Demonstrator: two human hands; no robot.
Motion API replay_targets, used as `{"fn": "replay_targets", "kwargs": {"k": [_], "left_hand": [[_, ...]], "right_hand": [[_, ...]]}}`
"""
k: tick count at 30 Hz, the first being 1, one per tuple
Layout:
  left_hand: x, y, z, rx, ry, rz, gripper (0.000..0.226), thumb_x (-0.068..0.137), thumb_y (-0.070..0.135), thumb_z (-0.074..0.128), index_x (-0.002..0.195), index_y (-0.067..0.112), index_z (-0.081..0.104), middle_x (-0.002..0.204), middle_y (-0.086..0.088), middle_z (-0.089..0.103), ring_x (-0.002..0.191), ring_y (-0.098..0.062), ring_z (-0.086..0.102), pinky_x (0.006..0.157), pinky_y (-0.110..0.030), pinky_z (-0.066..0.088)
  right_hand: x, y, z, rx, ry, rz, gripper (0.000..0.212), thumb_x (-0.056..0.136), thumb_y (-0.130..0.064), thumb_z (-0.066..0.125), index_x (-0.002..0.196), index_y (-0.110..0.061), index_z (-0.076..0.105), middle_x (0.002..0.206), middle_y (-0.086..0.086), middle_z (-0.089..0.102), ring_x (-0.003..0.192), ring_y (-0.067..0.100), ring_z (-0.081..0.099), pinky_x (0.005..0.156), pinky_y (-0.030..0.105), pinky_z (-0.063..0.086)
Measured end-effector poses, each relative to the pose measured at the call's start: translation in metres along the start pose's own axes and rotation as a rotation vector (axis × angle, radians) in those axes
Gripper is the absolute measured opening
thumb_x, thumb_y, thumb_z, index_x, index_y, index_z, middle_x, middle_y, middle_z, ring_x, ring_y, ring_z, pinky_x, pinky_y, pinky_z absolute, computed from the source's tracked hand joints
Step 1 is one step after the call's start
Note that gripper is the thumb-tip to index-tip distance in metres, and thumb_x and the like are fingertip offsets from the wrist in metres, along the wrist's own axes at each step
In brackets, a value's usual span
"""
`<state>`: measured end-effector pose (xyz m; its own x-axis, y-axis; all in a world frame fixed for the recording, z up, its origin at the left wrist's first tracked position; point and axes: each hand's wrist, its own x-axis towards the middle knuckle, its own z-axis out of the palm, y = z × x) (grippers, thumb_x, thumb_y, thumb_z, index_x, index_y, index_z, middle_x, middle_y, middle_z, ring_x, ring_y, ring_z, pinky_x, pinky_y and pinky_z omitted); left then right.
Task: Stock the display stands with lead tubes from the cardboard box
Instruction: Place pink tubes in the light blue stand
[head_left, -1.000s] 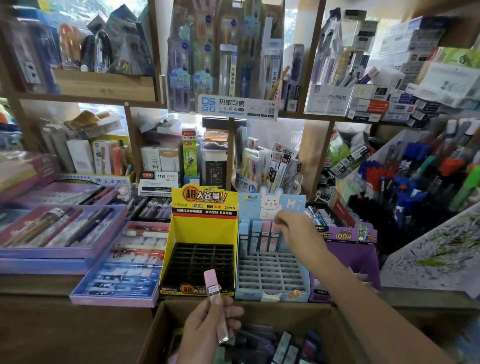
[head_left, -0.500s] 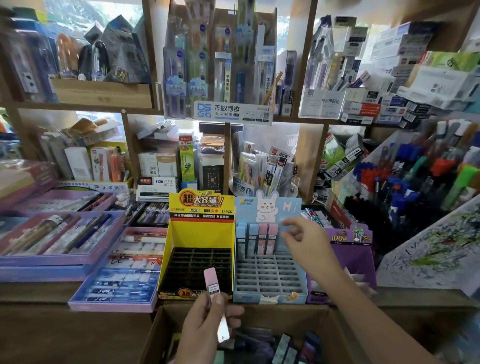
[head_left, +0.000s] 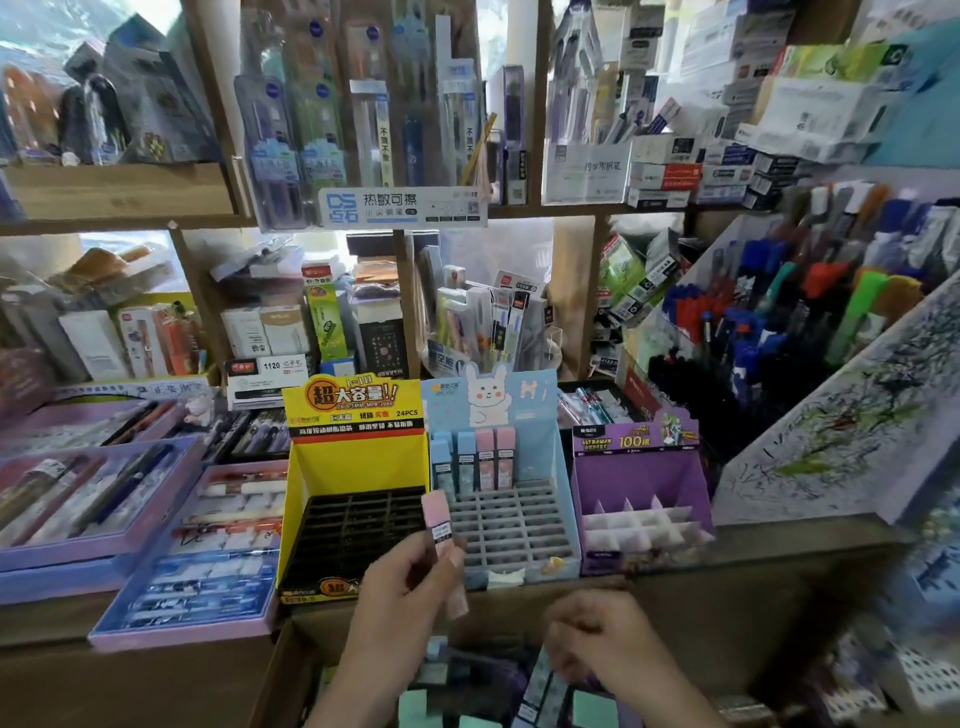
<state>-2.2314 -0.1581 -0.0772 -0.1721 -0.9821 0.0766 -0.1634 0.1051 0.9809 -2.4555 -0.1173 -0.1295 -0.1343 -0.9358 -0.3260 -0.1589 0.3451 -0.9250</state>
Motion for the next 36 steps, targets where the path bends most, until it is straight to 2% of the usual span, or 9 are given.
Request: {"fn": "replay_targets", "kwargs": {"k": [2,4,7,11,15,21,25,31,36], "left_hand": [[0.008,0.002,0.003,0.084,-0.017,0.055,0.017,0.097,0.027,0.065,0.081,0.026,0.071,0.071,-0.004,0.065,0.071,-0.014,0.062,0.069,-0.027,0.048],[0.02,0.005,0.007,0.159,-0.008,0.095,0.03,0.096,0.025,0.067,0.067,0.032,0.064,0.062,0.004,0.06,0.061,-0.005,0.055,0.061,-0.015,0.042],[0.04,0.011,0.012,0.244,0.0,0.134,0.032,0.093,0.022,0.069,0.065,0.036,0.064,0.068,0.008,0.066,0.064,-0.002,0.059,0.059,-0.012,0.045],[0.065,0.017,0.017,0.235,-0.069,0.141,0.019,0.098,0.017,0.064,0.081,0.023,0.07,0.076,-0.002,0.076,0.072,-0.013,0.071,0.067,-0.021,0.056],[0.086,0.022,0.025,0.206,-0.066,0.088,0.015,0.099,0.01,0.062,0.098,0.021,0.072,0.082,0.002,0.079,0.077,-0.013,0.075,0.067,-0.023,0.059],[0.103,0.021,0.036,0.294,-0.014,0.128,0.013,0.097,0.008,0.063,0.1,0.016,0.073,0.085,0.002,0.079,0.079,-0.007,0.074,0.078,-0.031,0.062],[0.102,0.016,0.042,0.318,0.027,0.167,0.016,0.098,0.01,0.063,0.095,0.023,0.071,0.08,0.01,0.078,0.078,-0.001,0.072,0.077,-0.027,0.06],[0.102,0.016,0.05,0.47,0.109,0.208,0.029,0.095,0.013,0.067,0.084,0.038,0.059,0.083,0.015,0.073,0.077,-0.001,0.069,0.072,-0.024,0.058],[0.105,0.014,0.055,0.607,0.122,0.237,0.01,0.094,0.016,0.068,0.096,0.025,0.065,0.091,0.012,0.072,0.084,-0.007,0.067,0.076,-0.03,0.058]], "right_hand": [[0.006,0.01,0.001,-0.19,-0.036,0.01,0.005,0.092,-0.008,0.069,0.089,-0.01,0.072,0.072,0.005,0.074,0.064,0.018,0.068,0.063,0.029,0.056],[0.007,0.013,-0.001,-0.414,-0.101,0.025,0.005,0.089,-0.023,0.071,0.091,-0.019,0.073,0.084,-0.002,0.072,0.075,0.011,0.067,0.074,0.022,0.05],[0.006,0.012,-0.003,-0.536,-0.164,0.04,0.014,0.089,-0.032,0.07,0.099,-0.022,0.073,0.095,-0.007,0.071,0.087,0.005,0.064,0.081,0.017,0.047],[0.003,0.008,-0.003,-0.549,-0.138,0.015,0.008,0.089,-0.028,0.066,0.092,-0.024,0.073,0.098,-0.001,0.071,0.087,0.007,0.065,0.079,0.014,0.045],[0.004,0.007,-0.005,-0.545,-0.16,0.002,0.007,0.091,-0.021,0.064,0.09,-0.024,0.071,0.095,0.0,0.068,0.083,0.008,0.06,0.08,0.016,0.045],[0.002,0.007,-0.008,-0.538,-0.154,0.007,0.01,0.088,-0.032,0.063,0.092,-0.027,0.071,0.091,-0.007,0.071,0.08,0.003,0.065,0.075,0.013,0.046],[0.001,0.009,-0.009,-0.53,-0.147,0.015,0.021,0.081,-0.04,0.064,0.097,-0.029,0.071,0.099,-0.007,0.071,0.087,0.004,0.068,0.081,0.017,0.051],[-0.003,0.009,-0.008,-0.509,-0.124,0.046,0.021,0.08,-0.048,0.069,0.098,-0.037,0.07,0.104,-0.015,0.068,0.09,-0.006,0.066,0.091,0.018,0.052],[-0.009,0.004,-0.009,-0.484,-0.116,0.043,0.015,0.086,-0.042,0.069,0.099,-0.035,0.068,0.105,-0.014,0.068,0.093,-0.005,0.065,0.09,0.016,0.048]]}}
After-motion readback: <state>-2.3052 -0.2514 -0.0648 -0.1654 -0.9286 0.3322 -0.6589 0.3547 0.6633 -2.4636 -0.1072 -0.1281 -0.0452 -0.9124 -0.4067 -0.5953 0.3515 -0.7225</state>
